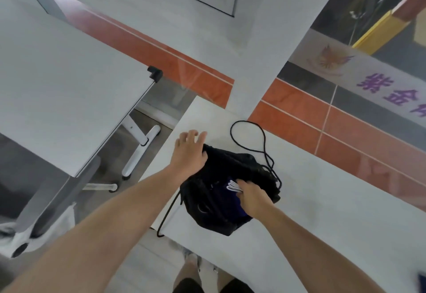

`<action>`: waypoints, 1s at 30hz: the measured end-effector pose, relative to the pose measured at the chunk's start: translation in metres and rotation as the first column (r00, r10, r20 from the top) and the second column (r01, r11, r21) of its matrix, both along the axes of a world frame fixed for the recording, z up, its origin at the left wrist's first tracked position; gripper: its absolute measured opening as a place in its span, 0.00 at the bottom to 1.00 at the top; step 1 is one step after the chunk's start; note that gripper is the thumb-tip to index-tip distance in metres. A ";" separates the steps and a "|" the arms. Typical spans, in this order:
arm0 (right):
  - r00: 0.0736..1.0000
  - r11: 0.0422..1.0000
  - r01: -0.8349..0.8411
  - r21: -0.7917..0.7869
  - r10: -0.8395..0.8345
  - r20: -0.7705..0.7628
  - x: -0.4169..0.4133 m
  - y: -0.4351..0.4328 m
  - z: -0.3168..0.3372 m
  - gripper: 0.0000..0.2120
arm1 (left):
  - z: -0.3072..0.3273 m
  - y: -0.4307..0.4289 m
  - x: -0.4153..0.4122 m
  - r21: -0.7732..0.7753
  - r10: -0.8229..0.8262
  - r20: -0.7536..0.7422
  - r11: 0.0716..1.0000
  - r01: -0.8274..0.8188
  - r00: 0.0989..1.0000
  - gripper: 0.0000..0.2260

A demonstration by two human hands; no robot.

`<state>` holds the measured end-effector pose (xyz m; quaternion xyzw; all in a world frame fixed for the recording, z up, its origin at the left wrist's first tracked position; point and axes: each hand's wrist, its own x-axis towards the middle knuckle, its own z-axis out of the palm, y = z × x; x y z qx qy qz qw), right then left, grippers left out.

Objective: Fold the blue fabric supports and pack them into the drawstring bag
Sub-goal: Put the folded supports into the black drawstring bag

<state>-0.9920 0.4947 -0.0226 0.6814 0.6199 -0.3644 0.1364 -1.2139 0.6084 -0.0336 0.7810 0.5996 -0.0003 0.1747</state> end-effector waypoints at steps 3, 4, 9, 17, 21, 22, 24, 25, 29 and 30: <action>0.998 0.998 -0.060 0.028 0.059 0.022 0.003 0.001 0.007 0.24 | 0.004 -0.029 0.011 0.236 -0.513 -0.080 0.823 0.517 0.854 0.13; 0.996 0.996 -0.083 0.042 0.081 0.043 0.005 0.000 0.010 0.25 | 0.000 -0.035 0.012 0.172 -0.649 -0.142 0.728 0.664 0.747 0.12; 0.973 0.984 -0.169 0.054 0.158 0.167 0.008 -0.001 0.012 0.26 | -0.015 -0.047 0.009 -0.385 -0.731 -0.465 0.675 0.630 0.499 0.40; 0.945 0.968 -0.242 0.069 0.219 0.244 0.015 -0.002 0.009 0.24 | -0.014 -0.033 -0.021 -0.304 -0.719 -0.502 0.667 0.680 0.480 0.42; 0.951 0.960 -0.260 0.101 0.236 0.199 0.017 -0.003 0.020 0.27 | 0.007 -0.022 -0.009 -0.161 -0.805 -0.160 0.592 0.789 0.571 0.25; 0.969 0.969 -0.217 0.115 0.200 0.145 0.018 0.000 0.021 0.26 | 0.009 -0.024 -0.007 -0.100 -0.784 -0.130 0.620 0.778 0.607 0.19; 0.999 0.994 -0.036 0.105 0.040 -0.033 0.019 0.008 0.025 0.21 | 0.014 -0.029 -0.007 0.041 -0.718 -0.061 0.693 0.720 0.694 0.12; 0.988 0.995 0.068 0.066 -0.058 -0.145 0.019 0.013 0.027 0.19 | 0.013 -0.031 -0.010 0.116 -0.674 -0.043 0.729 0.674 0.737 0.11; 0.850 0.956 0.290 -0.054 -0.283 -0.444 0.016 0.032 0.040 0.14 | 0.017 -0.032 -0.027 0.303 -0.374 -0.006 0.883 0.358 0.927 0.14; 0.844 0.954 0.296 -0.057 -0.289 -0.452 0.016 0.036 0.042 0.11 | 0.016 -0.033 -0.029 0.278 -0.269 0.004 0.925 0.257 0.963 0.15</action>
